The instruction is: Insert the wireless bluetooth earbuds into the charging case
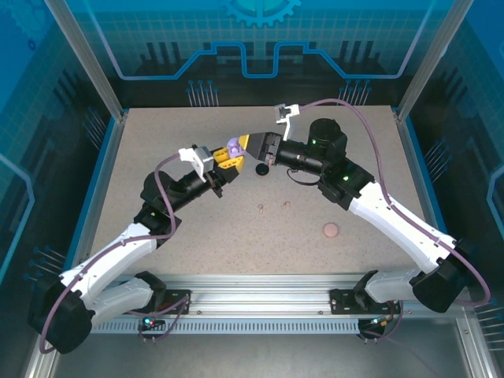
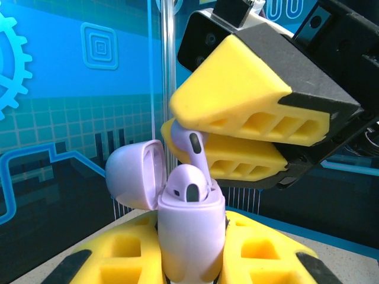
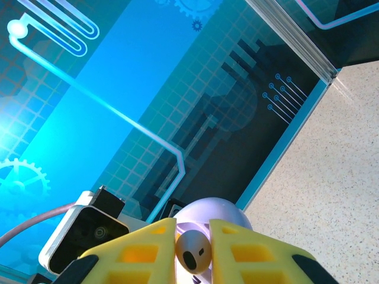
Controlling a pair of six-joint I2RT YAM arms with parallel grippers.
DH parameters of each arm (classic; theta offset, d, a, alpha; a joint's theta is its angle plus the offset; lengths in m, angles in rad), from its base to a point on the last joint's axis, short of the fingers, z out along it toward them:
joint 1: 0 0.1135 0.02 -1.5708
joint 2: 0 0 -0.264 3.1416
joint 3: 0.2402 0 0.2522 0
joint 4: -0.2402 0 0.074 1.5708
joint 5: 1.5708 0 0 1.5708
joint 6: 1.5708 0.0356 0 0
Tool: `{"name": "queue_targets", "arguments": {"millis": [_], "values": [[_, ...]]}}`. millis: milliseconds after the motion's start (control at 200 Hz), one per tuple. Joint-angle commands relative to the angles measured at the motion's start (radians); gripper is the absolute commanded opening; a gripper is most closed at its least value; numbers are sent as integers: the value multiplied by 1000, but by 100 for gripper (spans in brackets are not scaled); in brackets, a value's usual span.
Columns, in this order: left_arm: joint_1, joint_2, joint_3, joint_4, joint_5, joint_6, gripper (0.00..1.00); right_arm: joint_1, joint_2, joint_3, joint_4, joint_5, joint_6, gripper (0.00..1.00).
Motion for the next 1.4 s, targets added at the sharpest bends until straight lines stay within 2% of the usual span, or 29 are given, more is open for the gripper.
{"name": "queue_targets", "arguments": {"millis": [0,695,785,1010,1201,1396], "values": [[-7,0,40,40,-9,5,0,18,9,21,-3,-7,-5,19],[-7,-5,41,38,-13,11,0,16,-21,-15,-74,60,-53,21],[-7,-5,42,38,-12,11,0,17,-24,-16,-87,77,-51,29],[-6,-5,41,36,-12,10,0,16,-18,0,-99,88,-51,36],[-6,-6,37,32,-11,7,0,7,-29,29,-116,83,-66,64],[-6,-3,30,15,-10,9,0,-37,-104,84,-226,93,-125,75]]}}
